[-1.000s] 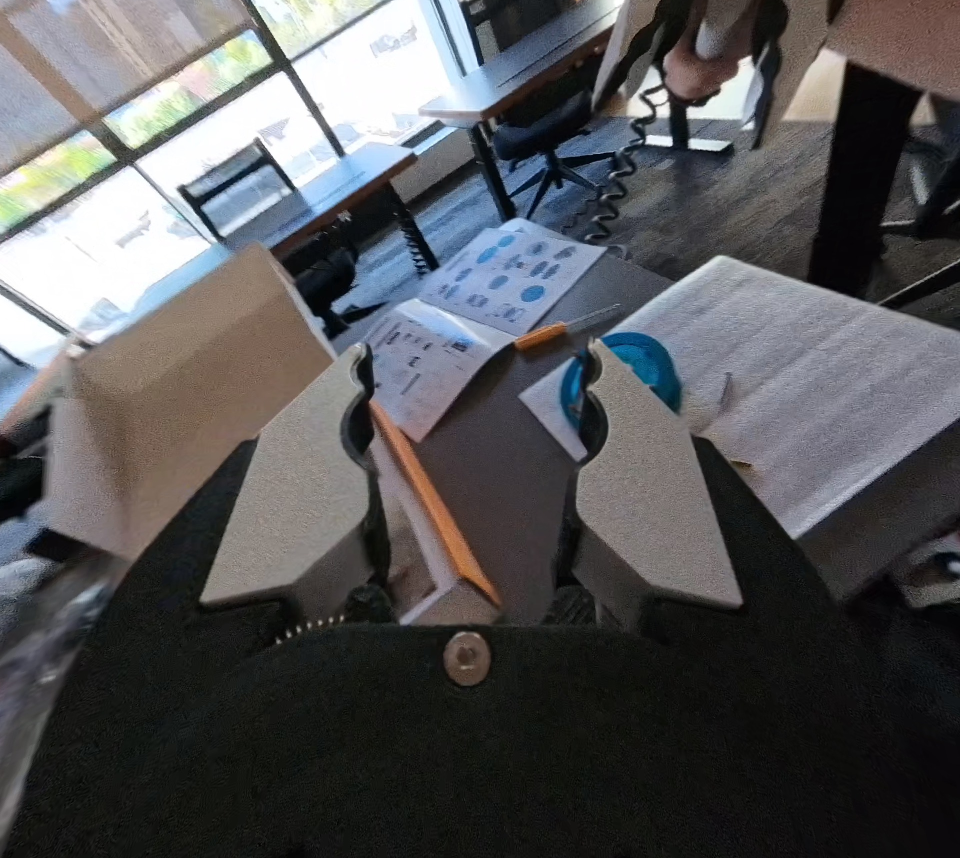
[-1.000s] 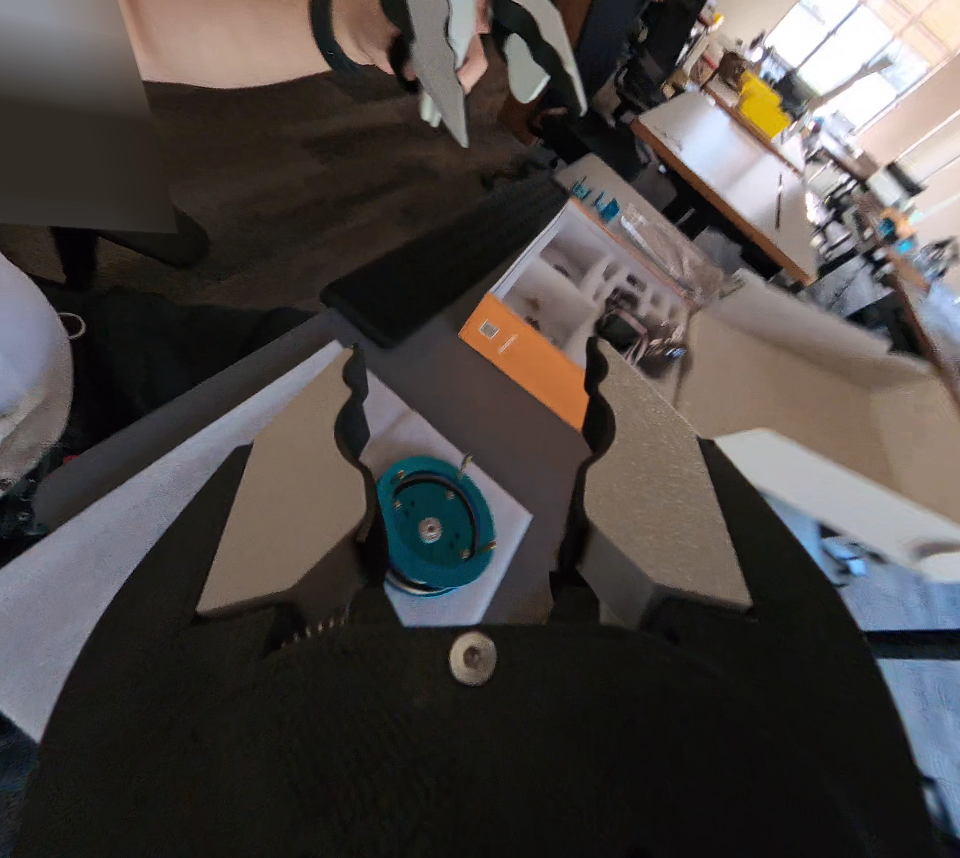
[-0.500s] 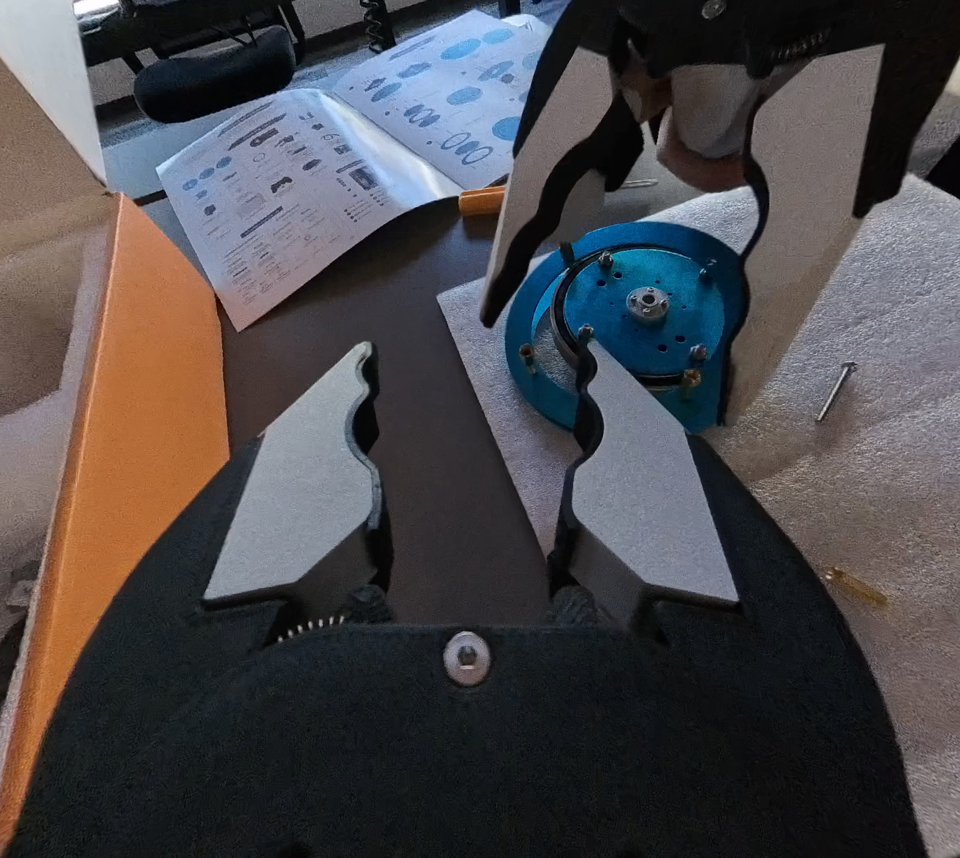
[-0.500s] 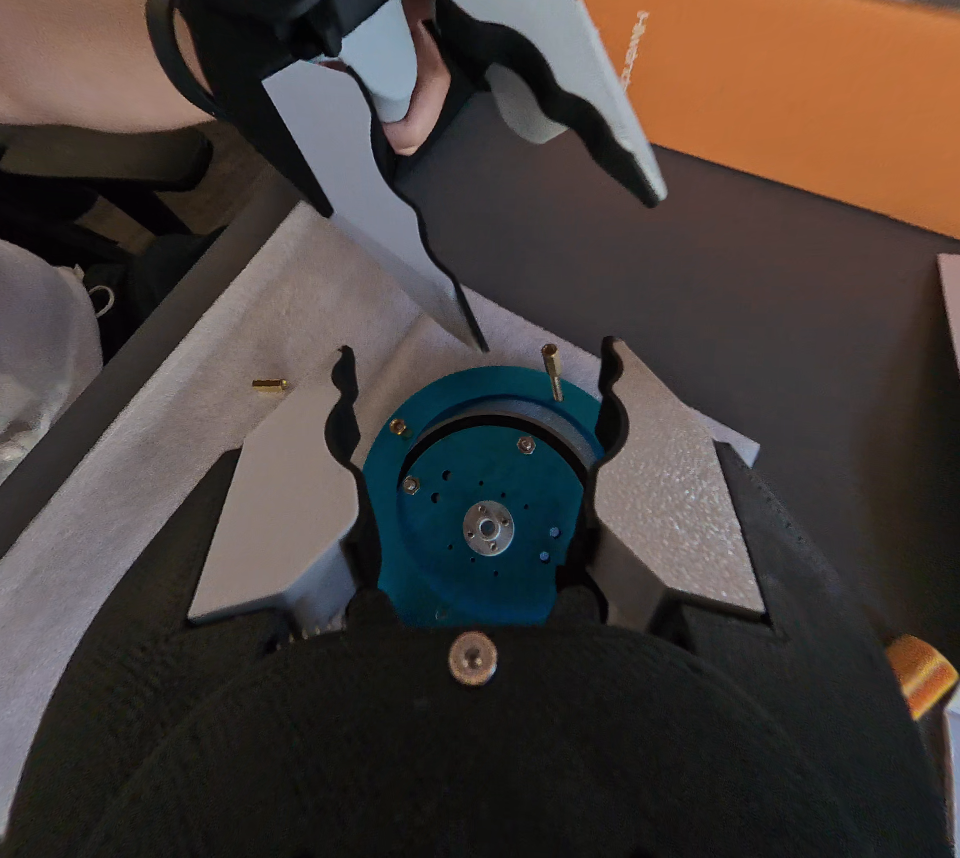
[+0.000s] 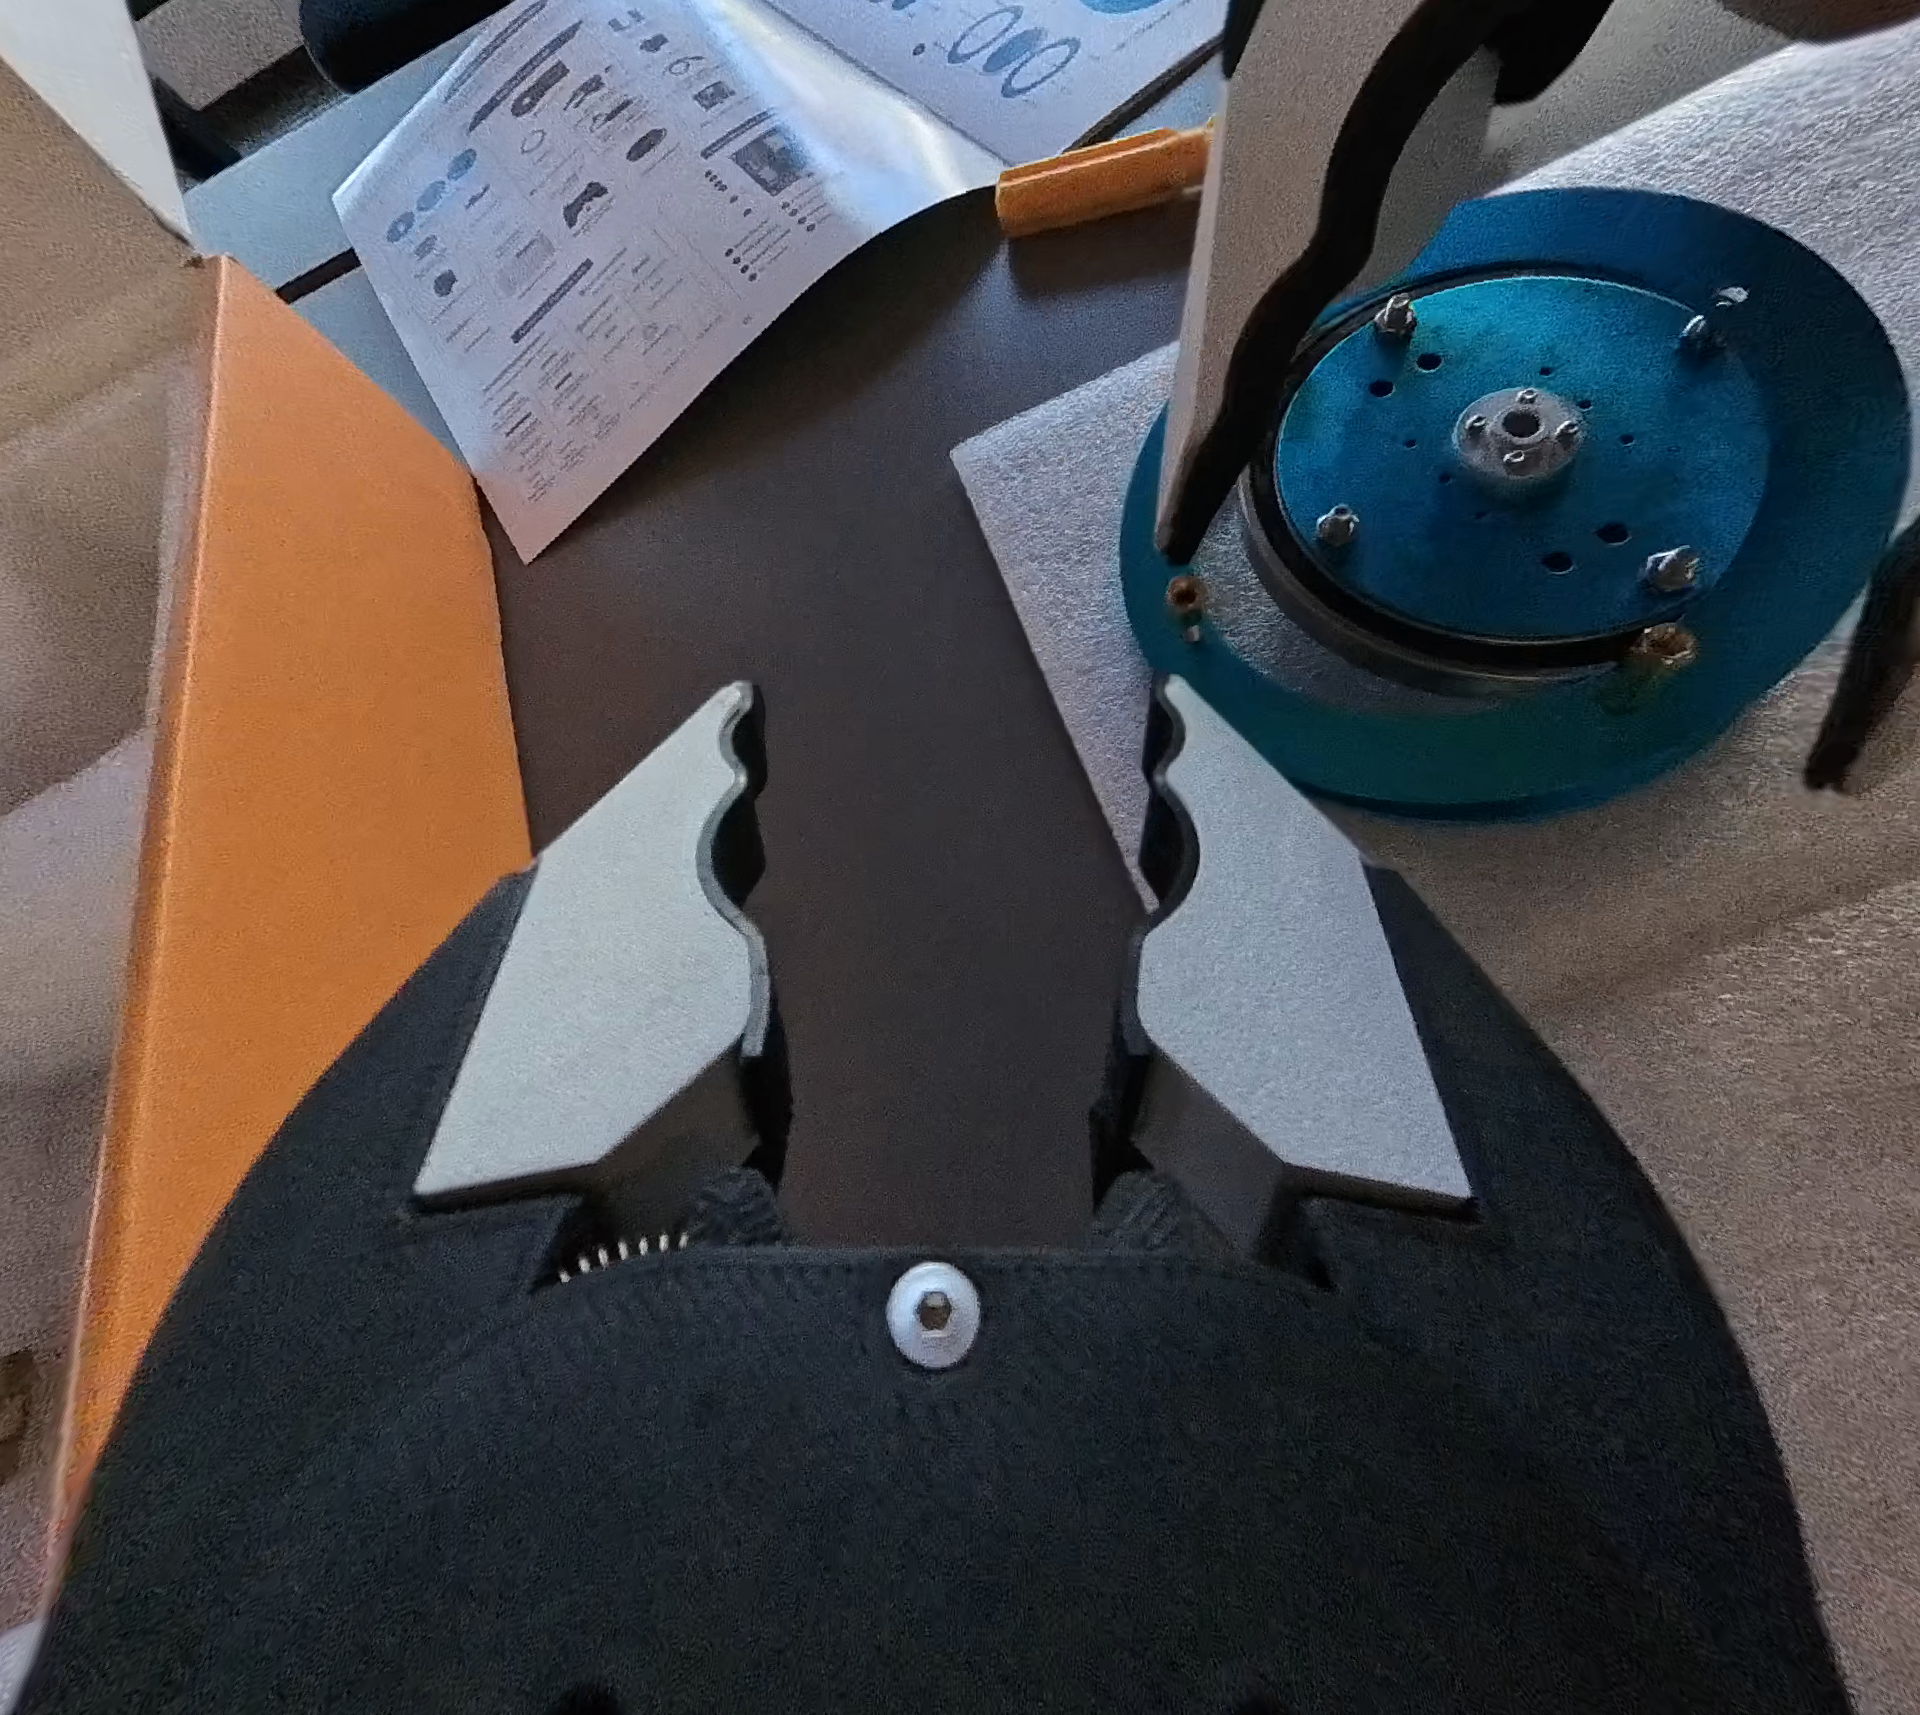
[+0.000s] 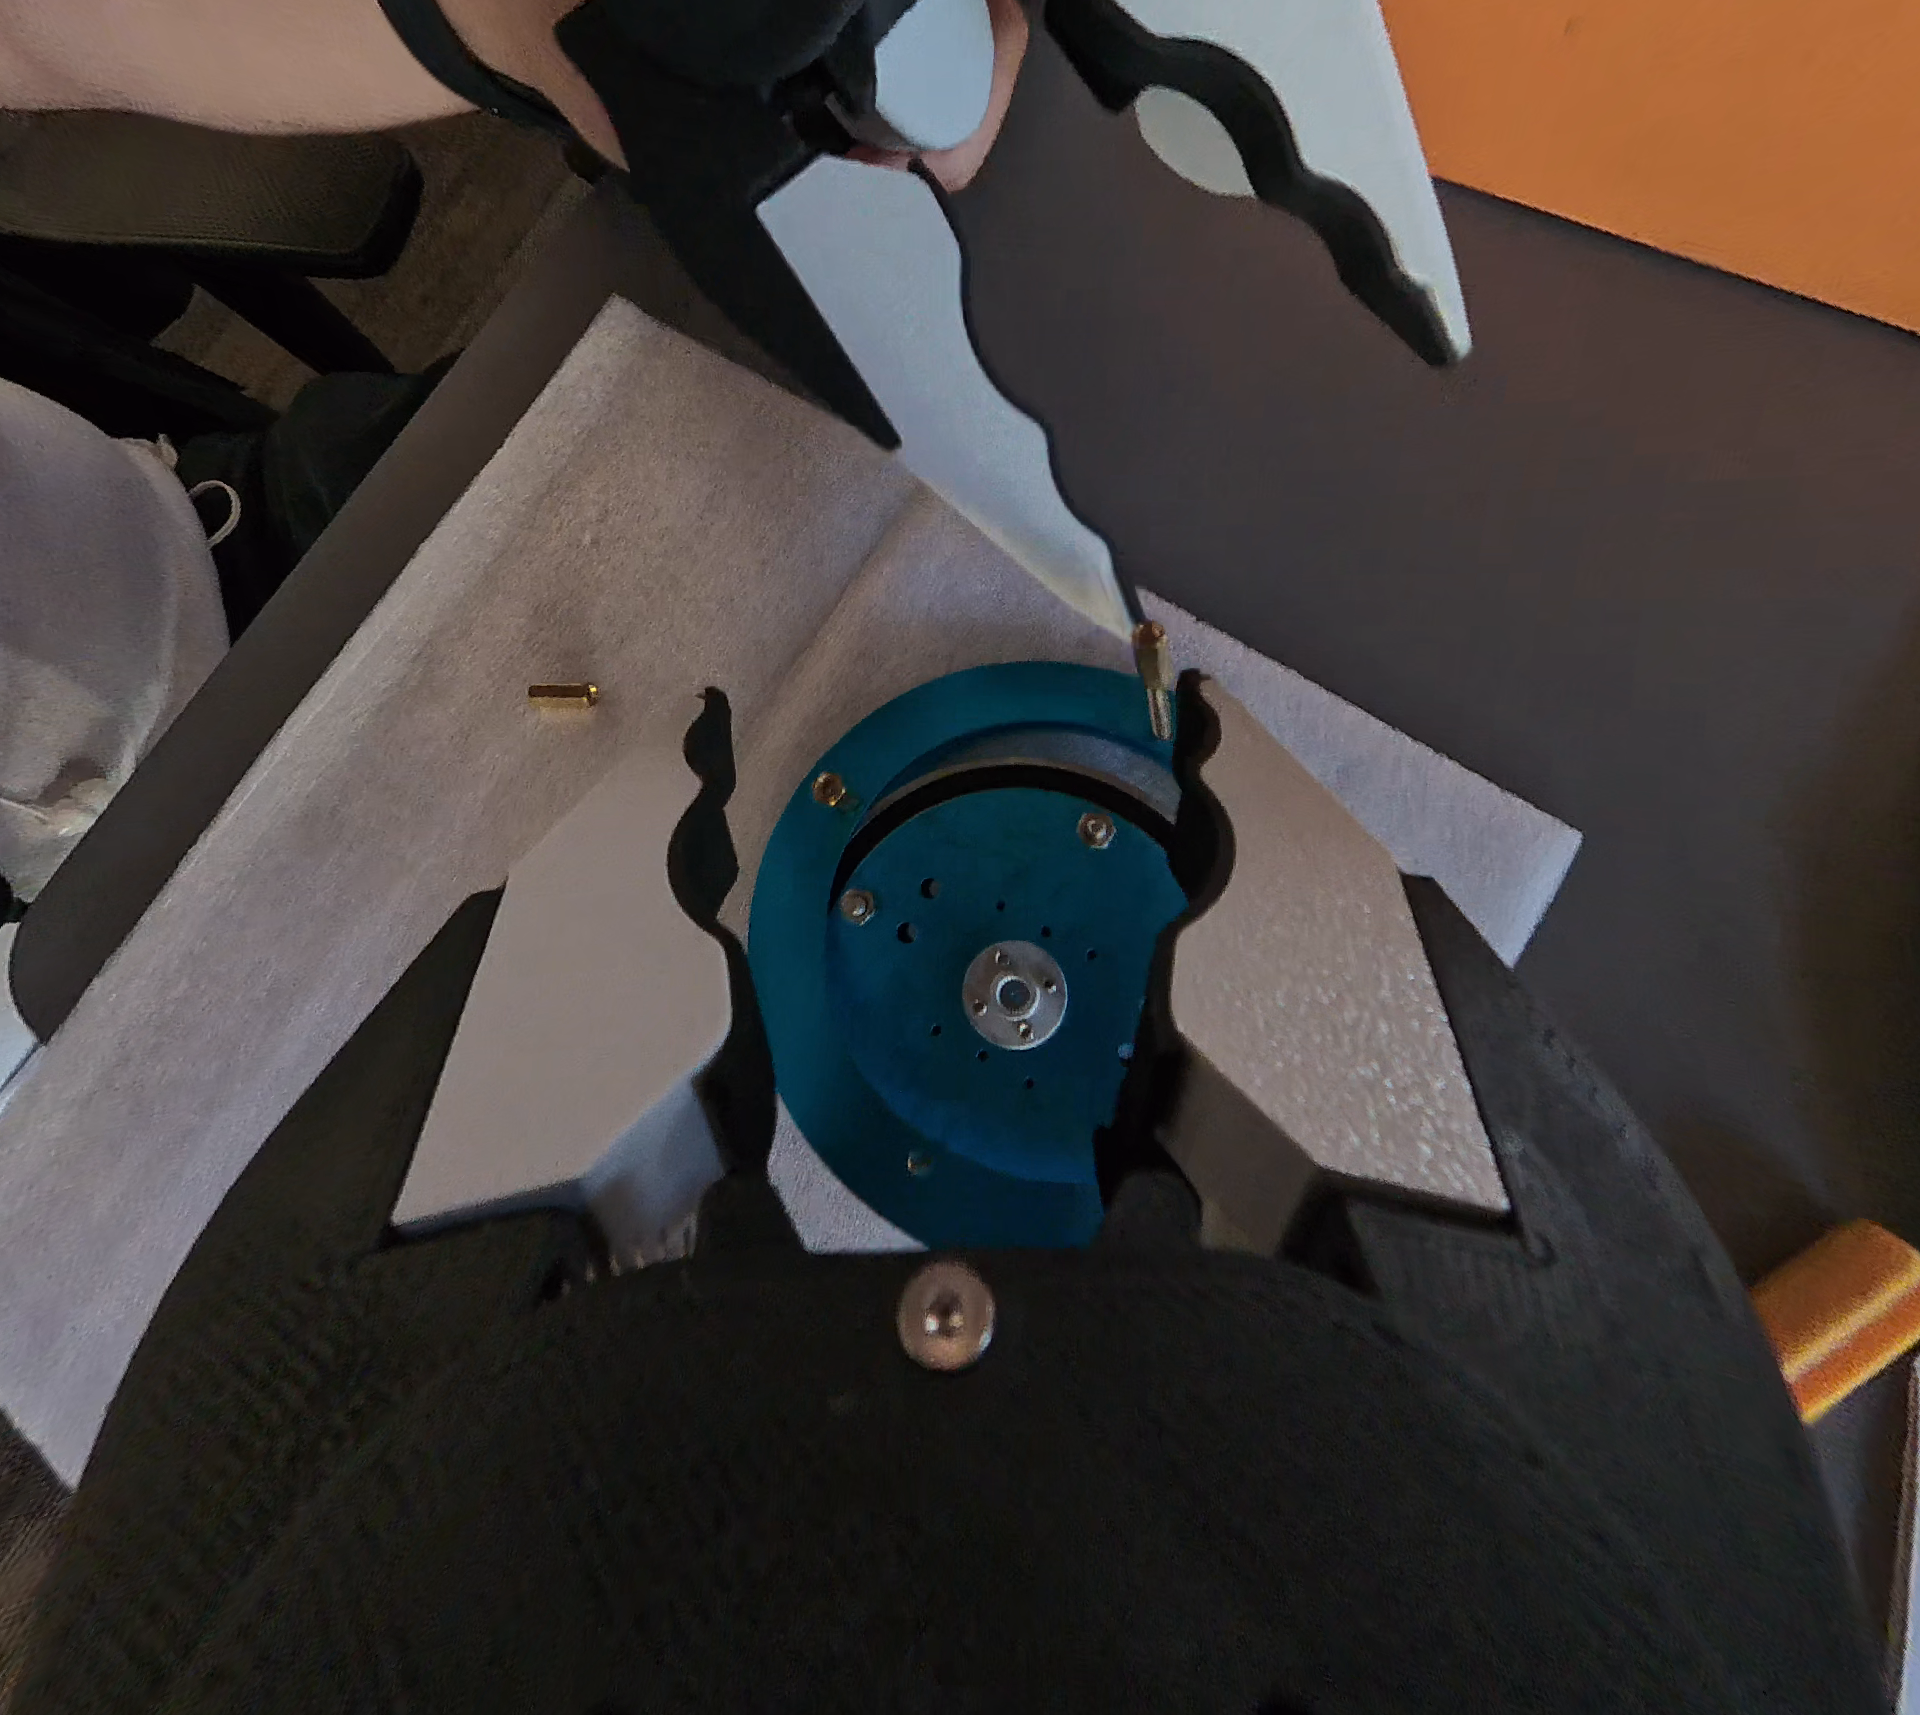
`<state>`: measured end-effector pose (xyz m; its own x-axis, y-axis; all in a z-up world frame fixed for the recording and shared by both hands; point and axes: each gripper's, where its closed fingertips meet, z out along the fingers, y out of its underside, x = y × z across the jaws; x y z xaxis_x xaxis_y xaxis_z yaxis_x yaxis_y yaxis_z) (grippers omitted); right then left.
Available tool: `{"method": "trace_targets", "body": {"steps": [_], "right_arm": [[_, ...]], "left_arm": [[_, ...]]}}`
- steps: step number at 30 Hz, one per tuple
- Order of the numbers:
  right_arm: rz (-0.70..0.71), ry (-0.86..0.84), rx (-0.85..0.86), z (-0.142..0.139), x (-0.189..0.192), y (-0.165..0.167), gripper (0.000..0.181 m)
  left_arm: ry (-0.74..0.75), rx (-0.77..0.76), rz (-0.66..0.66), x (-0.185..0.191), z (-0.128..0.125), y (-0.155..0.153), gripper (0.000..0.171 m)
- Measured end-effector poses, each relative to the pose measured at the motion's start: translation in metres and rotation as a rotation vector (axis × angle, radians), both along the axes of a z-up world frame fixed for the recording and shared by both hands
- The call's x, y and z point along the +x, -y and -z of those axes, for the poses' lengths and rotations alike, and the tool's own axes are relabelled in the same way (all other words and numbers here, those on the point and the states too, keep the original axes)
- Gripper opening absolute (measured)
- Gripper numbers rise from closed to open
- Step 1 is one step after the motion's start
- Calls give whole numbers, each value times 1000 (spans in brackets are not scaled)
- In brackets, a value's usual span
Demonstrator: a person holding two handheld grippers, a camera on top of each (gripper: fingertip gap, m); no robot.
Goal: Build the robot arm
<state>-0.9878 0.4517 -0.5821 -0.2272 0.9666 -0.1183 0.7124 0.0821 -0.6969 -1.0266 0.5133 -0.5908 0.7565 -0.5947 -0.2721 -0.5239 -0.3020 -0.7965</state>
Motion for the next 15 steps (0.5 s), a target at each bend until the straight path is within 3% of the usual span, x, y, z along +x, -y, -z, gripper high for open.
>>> {"method": "trace_targets", "body": {"steps": [6, 15], "right_arm": [[9, -36, 2, -2, -8, -2, 88], [0, -3, 50, -4, 0, 1, 86]], "left_arm": [[24, 23, 34, 18, -11, 3, 71], [-10, 6, 26, 4, -10, 7, 72]]}}
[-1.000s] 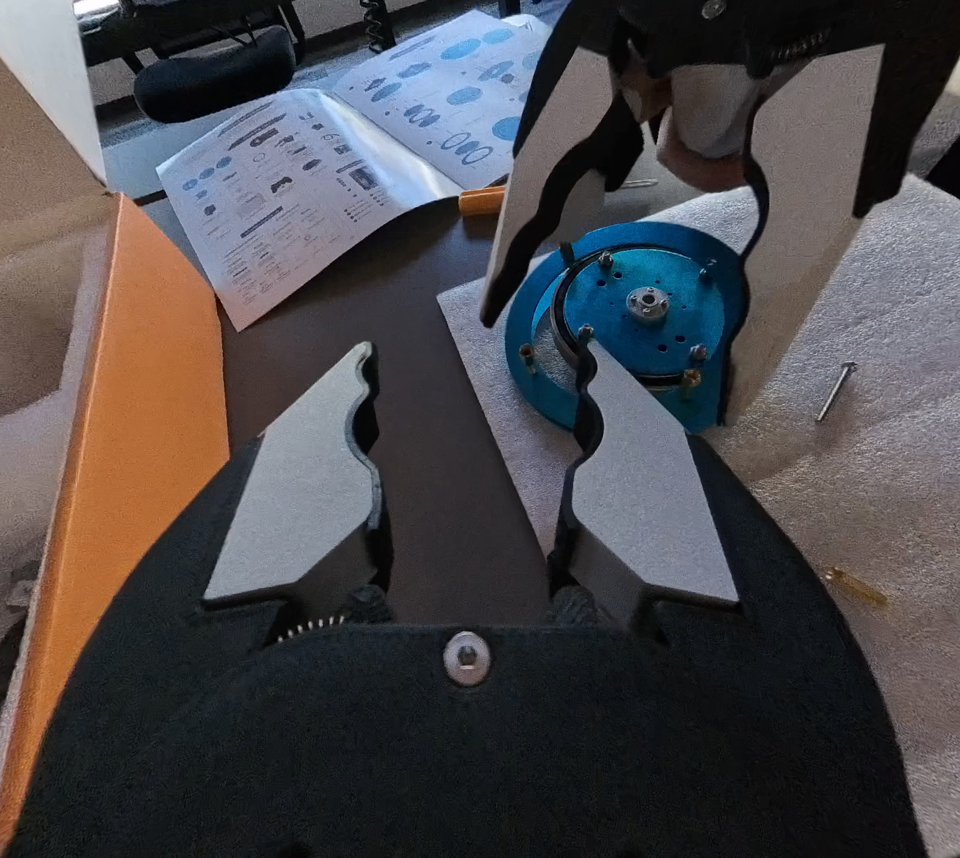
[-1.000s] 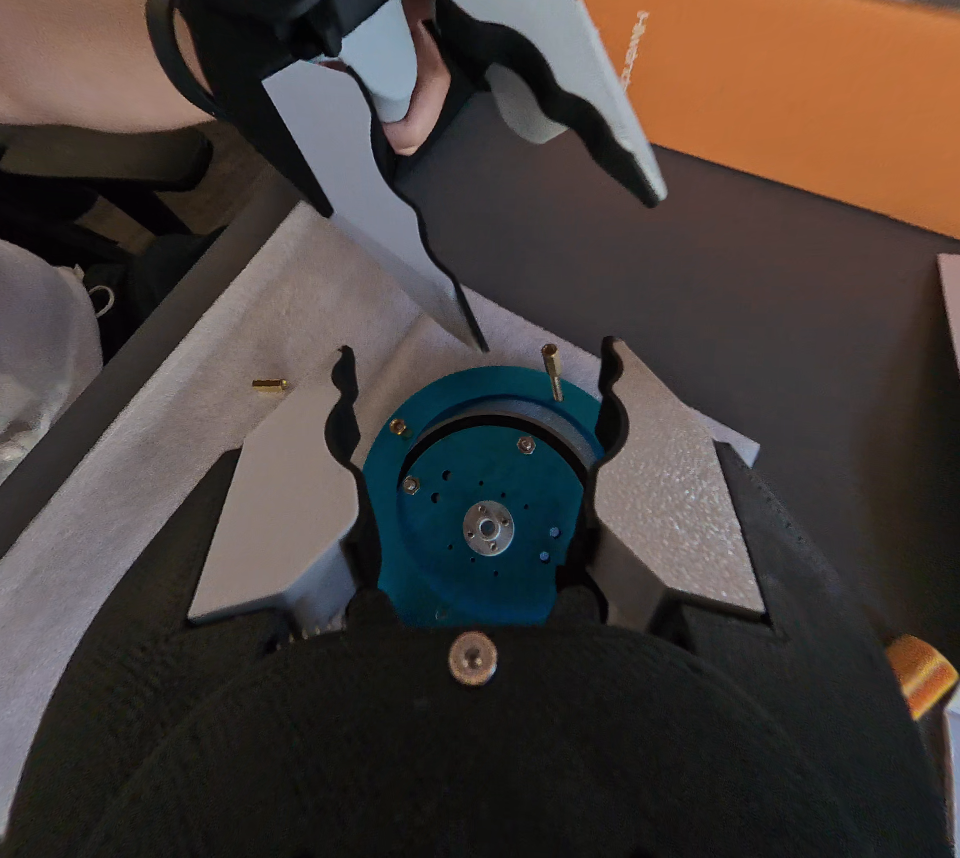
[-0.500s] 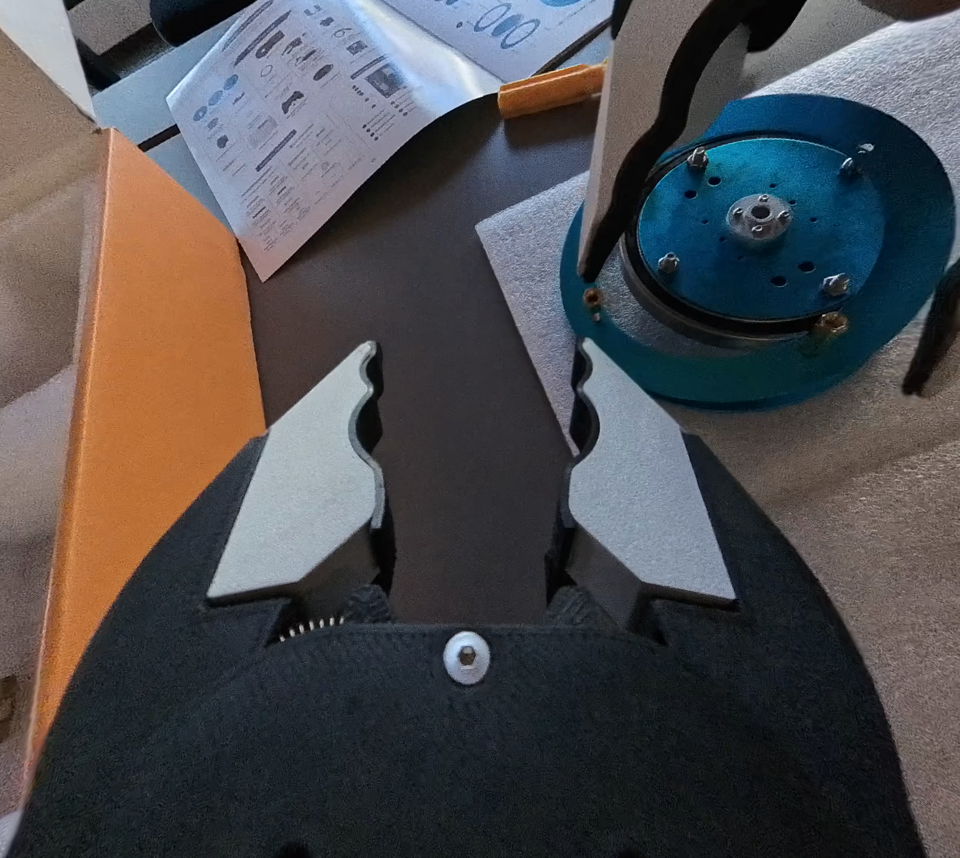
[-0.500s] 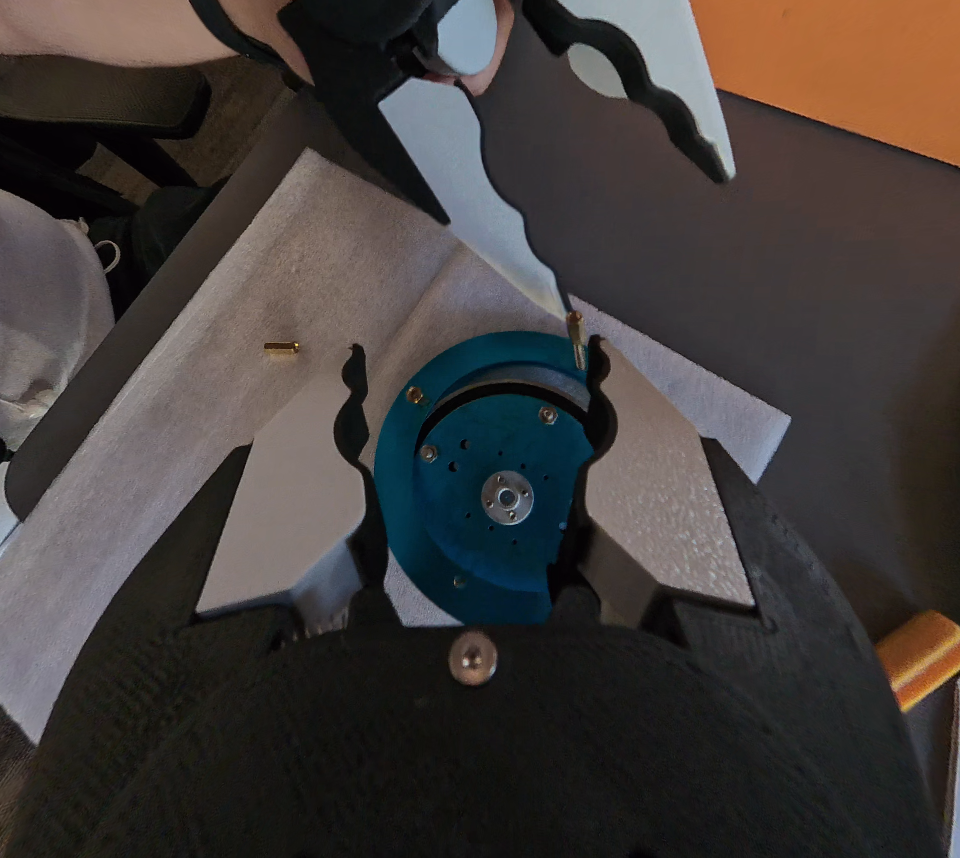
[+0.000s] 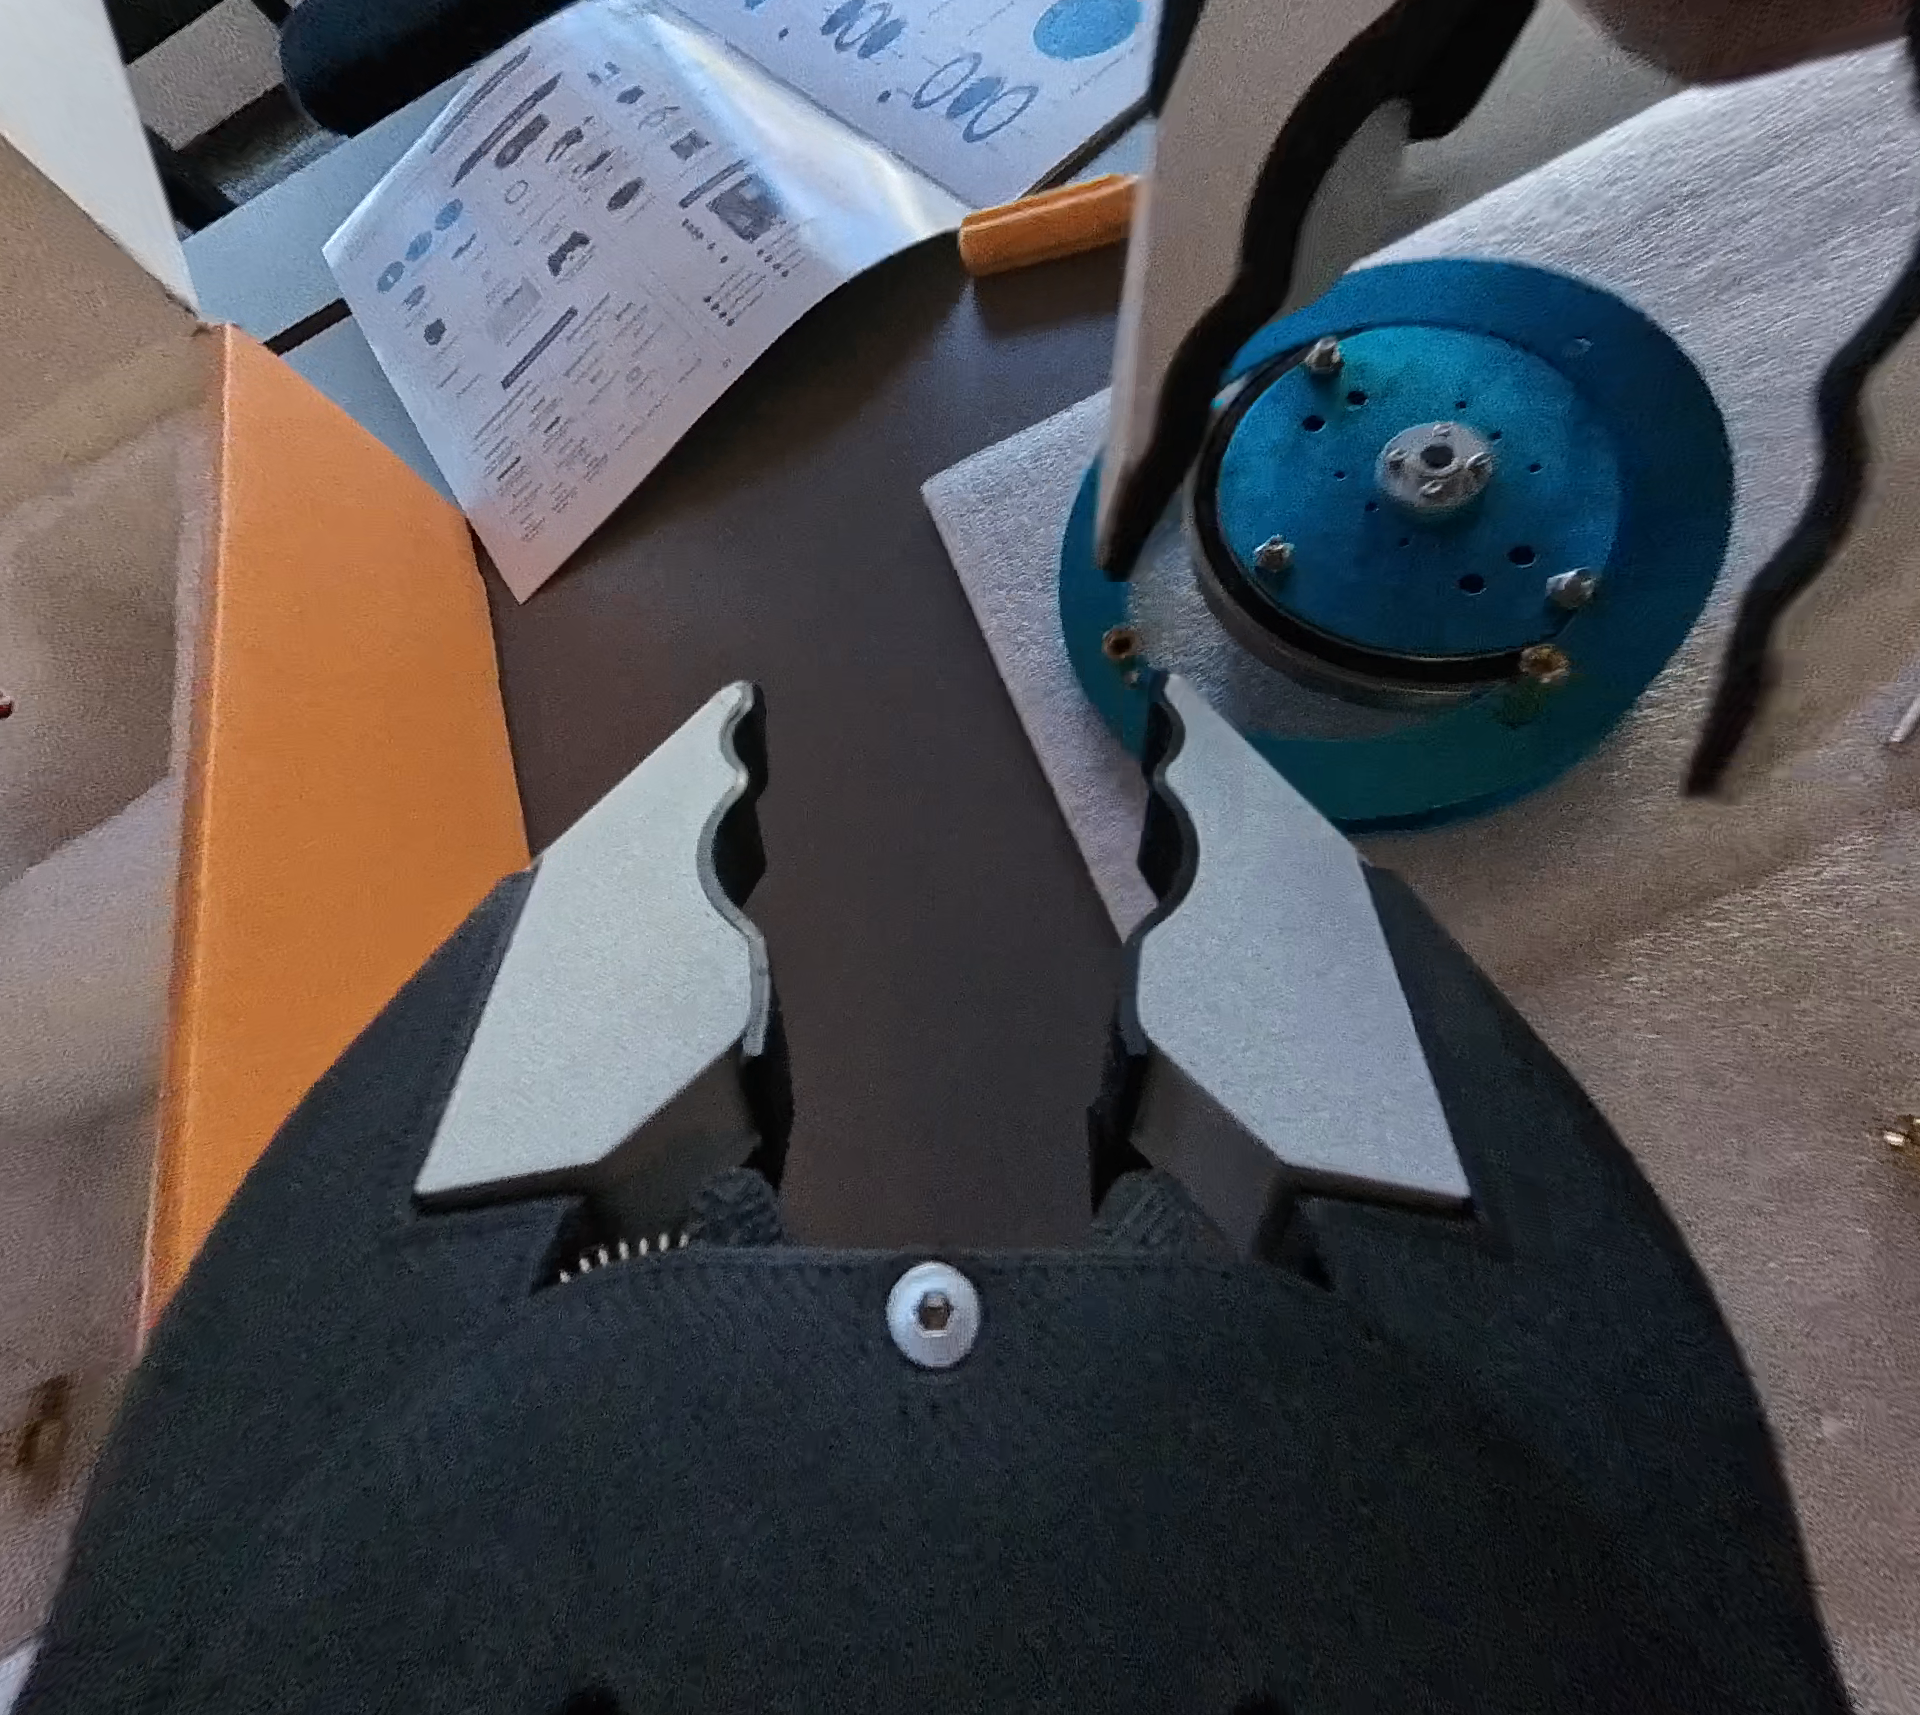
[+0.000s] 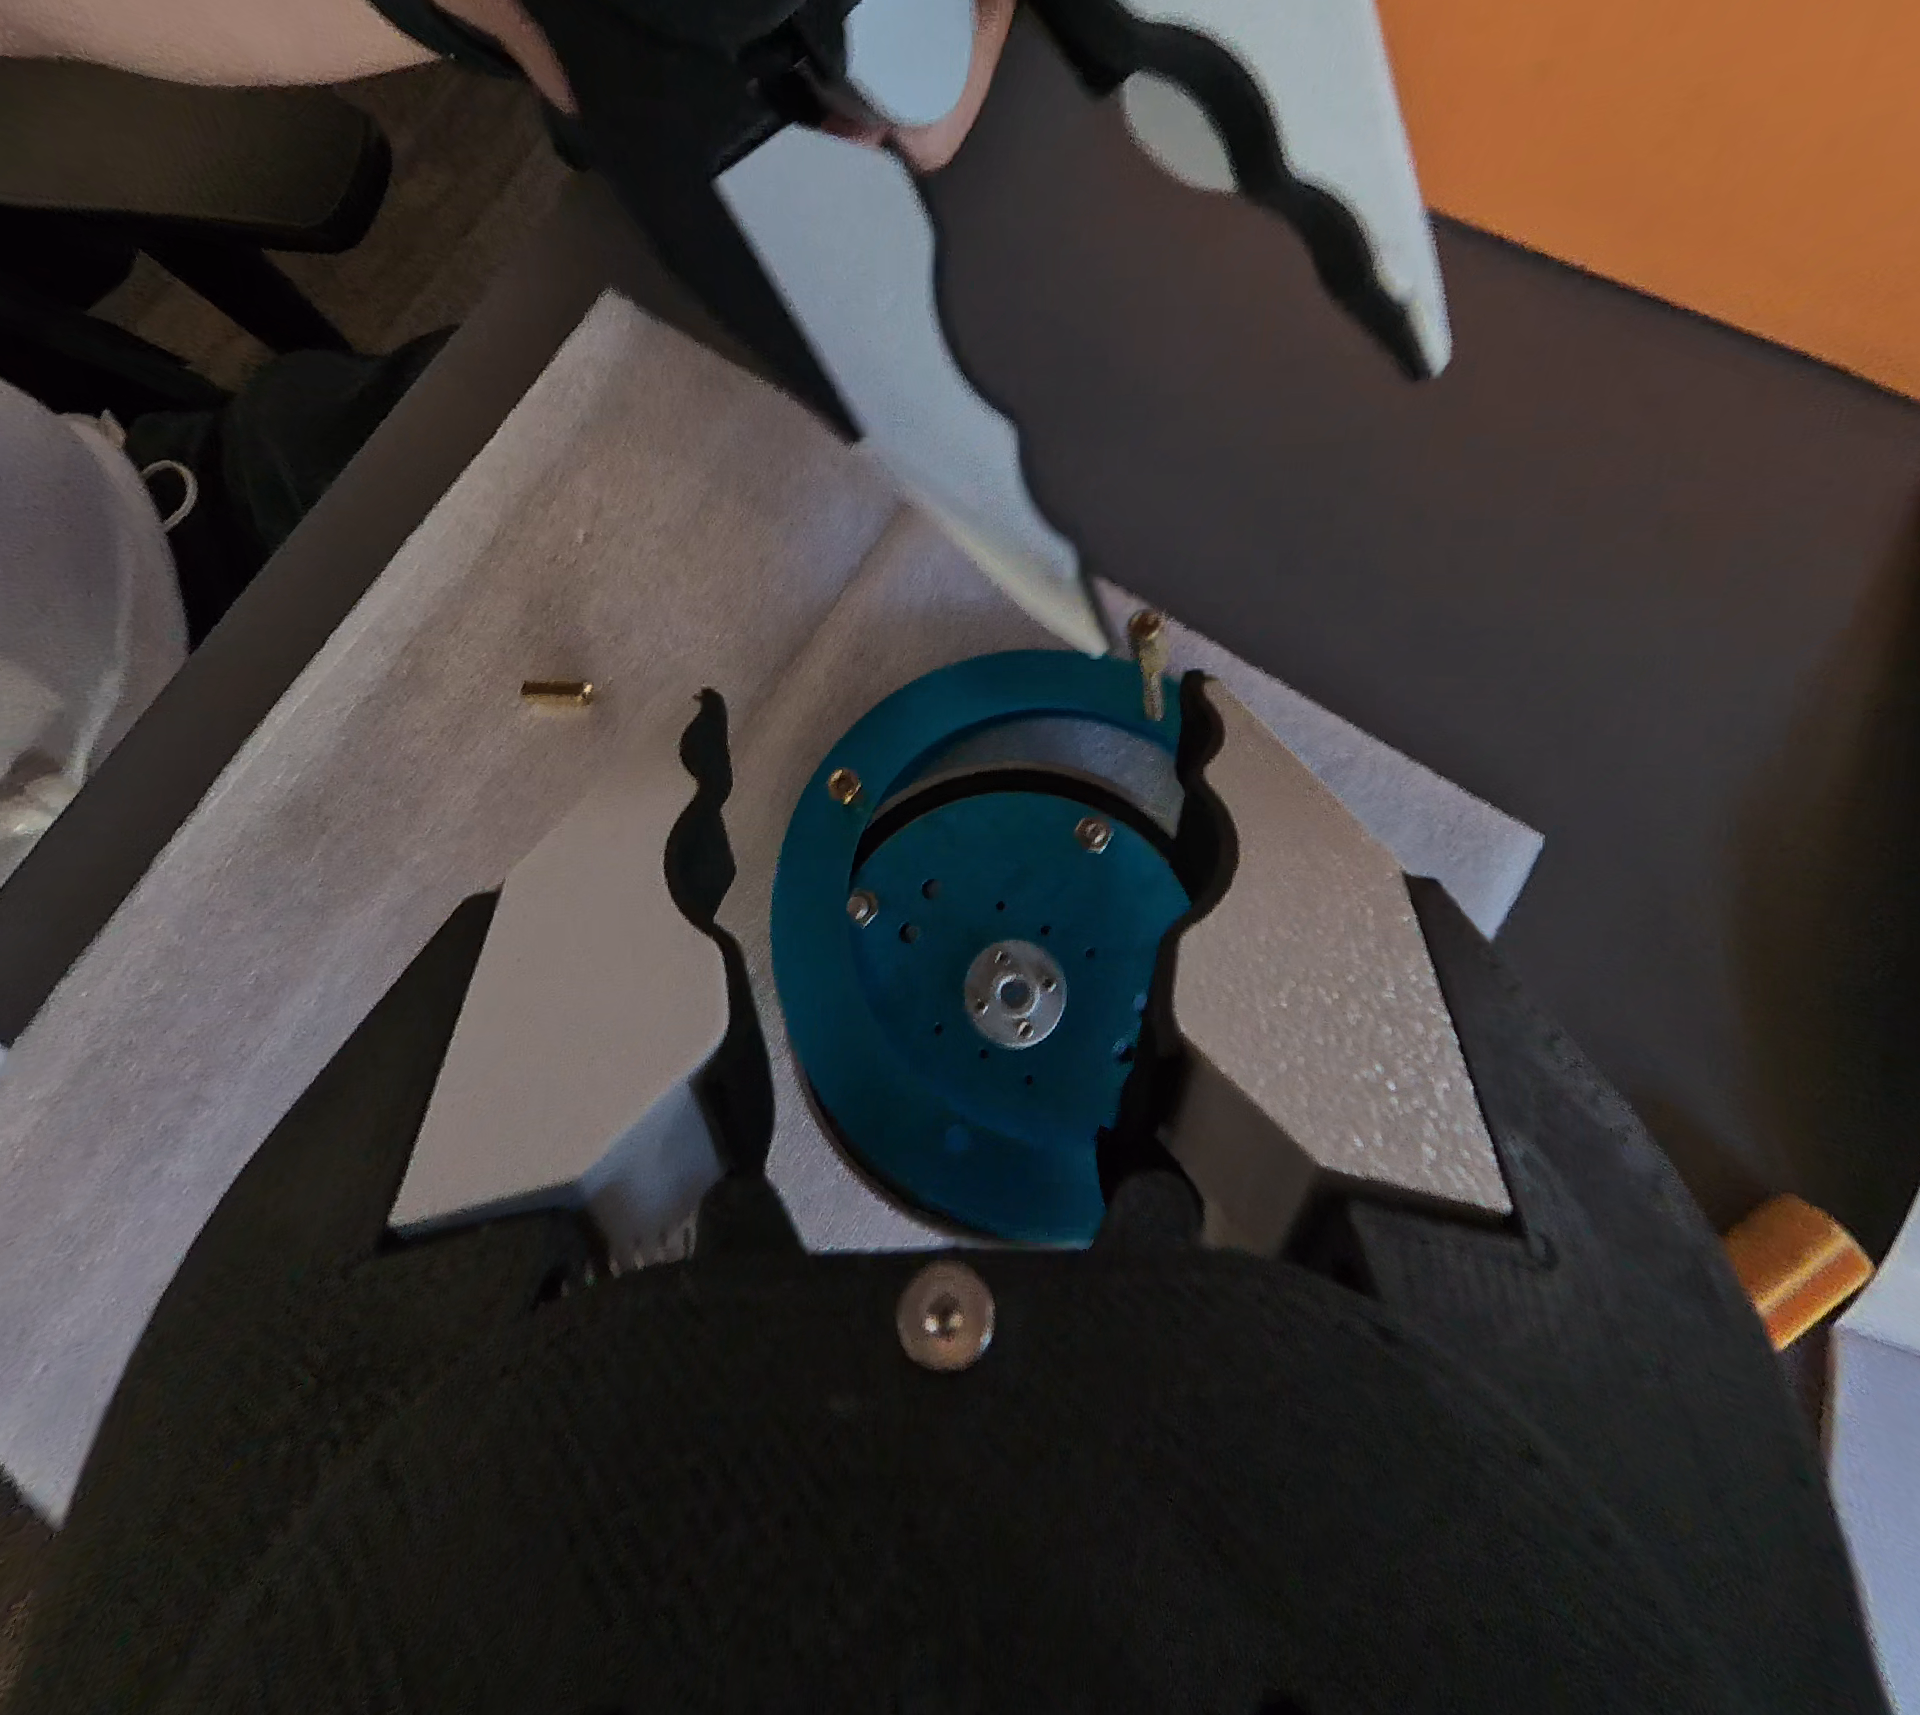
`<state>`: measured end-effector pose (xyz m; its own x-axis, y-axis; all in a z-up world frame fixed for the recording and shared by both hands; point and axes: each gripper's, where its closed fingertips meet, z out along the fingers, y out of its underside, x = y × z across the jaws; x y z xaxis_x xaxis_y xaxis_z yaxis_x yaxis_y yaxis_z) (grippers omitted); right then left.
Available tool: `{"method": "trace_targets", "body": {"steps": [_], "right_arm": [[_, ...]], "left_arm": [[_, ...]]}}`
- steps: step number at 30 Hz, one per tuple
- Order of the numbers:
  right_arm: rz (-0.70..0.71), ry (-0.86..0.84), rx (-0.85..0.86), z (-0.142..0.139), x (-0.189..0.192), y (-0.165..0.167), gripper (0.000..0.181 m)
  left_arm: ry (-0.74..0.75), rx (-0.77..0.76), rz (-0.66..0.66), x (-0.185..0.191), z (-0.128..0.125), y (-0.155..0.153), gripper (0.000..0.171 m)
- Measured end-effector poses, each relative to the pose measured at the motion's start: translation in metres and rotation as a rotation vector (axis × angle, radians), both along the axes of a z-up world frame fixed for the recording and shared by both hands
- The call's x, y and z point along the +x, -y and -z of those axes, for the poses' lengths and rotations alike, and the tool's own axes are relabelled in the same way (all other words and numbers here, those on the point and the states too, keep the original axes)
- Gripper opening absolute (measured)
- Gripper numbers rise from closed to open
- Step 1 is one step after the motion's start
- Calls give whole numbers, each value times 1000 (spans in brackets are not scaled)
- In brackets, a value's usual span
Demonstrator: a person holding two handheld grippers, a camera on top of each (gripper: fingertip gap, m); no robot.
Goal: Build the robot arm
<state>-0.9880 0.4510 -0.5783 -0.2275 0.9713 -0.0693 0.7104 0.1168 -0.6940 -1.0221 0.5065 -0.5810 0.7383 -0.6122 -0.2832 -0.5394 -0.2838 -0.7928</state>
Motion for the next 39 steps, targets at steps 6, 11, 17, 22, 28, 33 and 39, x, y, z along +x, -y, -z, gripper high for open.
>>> {"method": "trace_targets", "body": {"steps": [6, 11, 17, 22, 28, 33, 39], "right_arm": [[-29, 64, -17, 11, -14, 2, 89], [-25, 52, -10, 4, 3, 3, 84], [-10, 19, -6, -1, -11, -1, 88], [-12, 58, -5, 5, -2, 2, 90], [22, 9, -12, 0, 1, -2, 90], [8, 22, -29, 2, -1, 4, 92], [46, -14, -24, -1, 4, -4, 89]], "left_arm": [[-32, 0, 8, 6, 0, -3, 69], [-15, -27, -37, -16, 8, 0, 65], [45, -10, 29, 10, 0, 1, 63], [55, -35, -19, 1, 9, -8, 60], [117, -9, 34, 9, -5, 1, 61], [48, 5, 35, 12, -4, -6, 64], [93, -27, 48, 3, -6, 2, 64]]}}
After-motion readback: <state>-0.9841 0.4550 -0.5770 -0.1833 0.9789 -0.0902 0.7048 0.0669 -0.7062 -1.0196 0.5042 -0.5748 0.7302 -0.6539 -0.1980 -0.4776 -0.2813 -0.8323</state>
